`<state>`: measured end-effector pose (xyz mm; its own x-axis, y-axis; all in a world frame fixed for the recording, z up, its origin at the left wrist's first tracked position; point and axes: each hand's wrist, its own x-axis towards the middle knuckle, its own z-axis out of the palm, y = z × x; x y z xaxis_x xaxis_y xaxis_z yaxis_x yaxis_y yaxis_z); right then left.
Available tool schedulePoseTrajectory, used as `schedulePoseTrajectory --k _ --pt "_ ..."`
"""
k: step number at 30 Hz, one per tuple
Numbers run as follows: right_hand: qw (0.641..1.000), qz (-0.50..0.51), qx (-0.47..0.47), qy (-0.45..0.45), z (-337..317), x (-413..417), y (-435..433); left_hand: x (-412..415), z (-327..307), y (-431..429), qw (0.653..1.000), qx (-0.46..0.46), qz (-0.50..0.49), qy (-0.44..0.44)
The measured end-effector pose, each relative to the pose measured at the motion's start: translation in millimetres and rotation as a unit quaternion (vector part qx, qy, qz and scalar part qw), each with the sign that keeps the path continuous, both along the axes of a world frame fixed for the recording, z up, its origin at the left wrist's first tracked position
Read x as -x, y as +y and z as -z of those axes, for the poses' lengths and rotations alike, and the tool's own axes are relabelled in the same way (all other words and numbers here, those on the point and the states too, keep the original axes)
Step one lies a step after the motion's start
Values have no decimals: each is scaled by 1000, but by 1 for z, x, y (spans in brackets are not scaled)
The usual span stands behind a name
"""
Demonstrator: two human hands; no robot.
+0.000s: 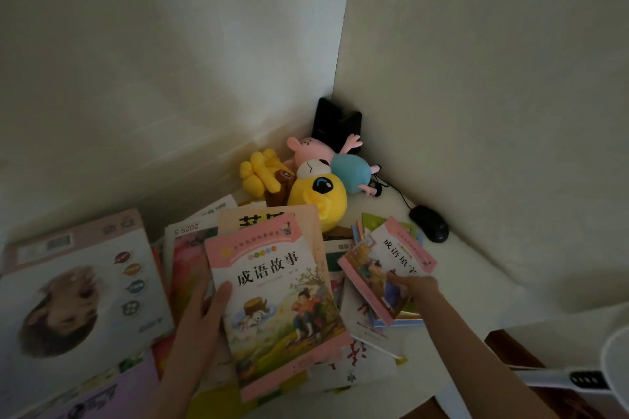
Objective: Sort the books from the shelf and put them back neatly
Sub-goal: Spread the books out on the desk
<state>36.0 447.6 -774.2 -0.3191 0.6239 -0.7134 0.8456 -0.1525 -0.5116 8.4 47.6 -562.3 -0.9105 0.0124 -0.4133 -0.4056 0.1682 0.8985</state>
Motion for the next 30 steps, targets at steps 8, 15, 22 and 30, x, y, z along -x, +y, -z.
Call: schedulePoseTrajectory --k 8,15,22,30 --pt "967 105 -139 187 -133 -16 -57 2 6 -4 1000 5 11 -7" --pt "901 -3 48 432 -216 3 -67 2 0 -5 1000 -3 12 -27" --pt "892 -303 39 334 -216 11 -174 2 2 -14 998 -31 -9 -47" --pt "888 -368 -47 273 -186 12 -206 -3 -10 -2 998 -56 24 -13"
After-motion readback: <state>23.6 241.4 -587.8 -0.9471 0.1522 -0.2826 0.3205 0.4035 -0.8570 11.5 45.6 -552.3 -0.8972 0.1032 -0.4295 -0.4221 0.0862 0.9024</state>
